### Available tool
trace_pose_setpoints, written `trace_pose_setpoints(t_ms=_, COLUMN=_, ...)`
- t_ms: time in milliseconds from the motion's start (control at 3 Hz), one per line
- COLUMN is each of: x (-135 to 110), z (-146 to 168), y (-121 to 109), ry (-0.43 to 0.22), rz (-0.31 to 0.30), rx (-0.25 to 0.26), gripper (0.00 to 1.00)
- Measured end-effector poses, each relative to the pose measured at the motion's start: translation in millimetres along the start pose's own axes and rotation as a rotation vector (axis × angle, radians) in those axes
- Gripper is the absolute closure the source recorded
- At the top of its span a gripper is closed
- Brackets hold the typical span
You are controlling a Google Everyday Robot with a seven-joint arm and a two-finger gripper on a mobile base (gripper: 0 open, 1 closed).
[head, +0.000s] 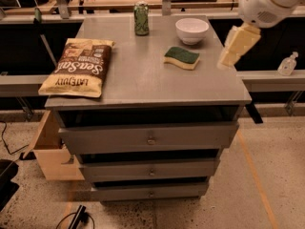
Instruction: Move white bowl near brown chip bag
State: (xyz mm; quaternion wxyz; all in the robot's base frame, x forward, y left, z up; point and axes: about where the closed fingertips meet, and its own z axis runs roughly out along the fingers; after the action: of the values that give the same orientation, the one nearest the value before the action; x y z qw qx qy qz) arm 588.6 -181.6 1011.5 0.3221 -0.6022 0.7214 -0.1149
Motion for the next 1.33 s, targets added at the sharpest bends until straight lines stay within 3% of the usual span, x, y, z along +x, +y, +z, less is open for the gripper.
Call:
trace_pose_setpoints(t_ms=333, x=-26.6, z=37.7, y=-62.5, ry=-0.079, rz=-0.039, rx=0.099, gripper=0.00)
trace_pose_setpoints(t_ms=1000, x=-30.0, z=54.7, y=-64.7, ry=-0.058, rz=-0.059, rx=0.113, gripper=0.00)
trace_pose_setpoints(t_ms=1333, x=-18.4, z=81.7, y=-75.2, ry=-0.058, rz=-0.095, rx=0.113, gripper=0.00)
